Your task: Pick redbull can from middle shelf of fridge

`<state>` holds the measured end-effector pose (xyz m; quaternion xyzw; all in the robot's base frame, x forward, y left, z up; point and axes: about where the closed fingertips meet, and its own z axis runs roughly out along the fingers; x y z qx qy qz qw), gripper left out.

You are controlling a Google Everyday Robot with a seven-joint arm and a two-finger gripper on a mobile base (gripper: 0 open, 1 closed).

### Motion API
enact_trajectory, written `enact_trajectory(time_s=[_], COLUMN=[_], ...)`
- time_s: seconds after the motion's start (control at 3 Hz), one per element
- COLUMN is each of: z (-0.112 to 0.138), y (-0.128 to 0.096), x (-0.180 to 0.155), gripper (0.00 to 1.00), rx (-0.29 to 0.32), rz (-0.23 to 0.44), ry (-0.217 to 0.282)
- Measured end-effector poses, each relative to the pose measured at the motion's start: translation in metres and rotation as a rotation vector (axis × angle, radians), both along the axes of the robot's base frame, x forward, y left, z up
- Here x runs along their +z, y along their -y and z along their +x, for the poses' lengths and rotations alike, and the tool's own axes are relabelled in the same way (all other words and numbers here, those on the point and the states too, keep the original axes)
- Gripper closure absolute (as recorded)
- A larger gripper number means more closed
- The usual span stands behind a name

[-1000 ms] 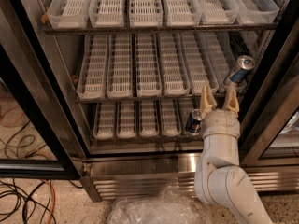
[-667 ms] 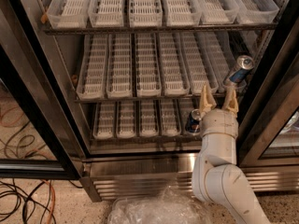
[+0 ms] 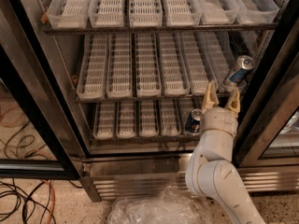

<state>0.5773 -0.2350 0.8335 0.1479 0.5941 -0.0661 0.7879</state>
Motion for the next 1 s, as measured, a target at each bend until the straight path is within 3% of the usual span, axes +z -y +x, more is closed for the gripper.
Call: enact_trajectory(time_s=[1.0], z=[0.0053], y=[0.0131], x=[0.0114], gripper=[0.42], rx=[-0.067], rz=[0.011], ry=[0.056])
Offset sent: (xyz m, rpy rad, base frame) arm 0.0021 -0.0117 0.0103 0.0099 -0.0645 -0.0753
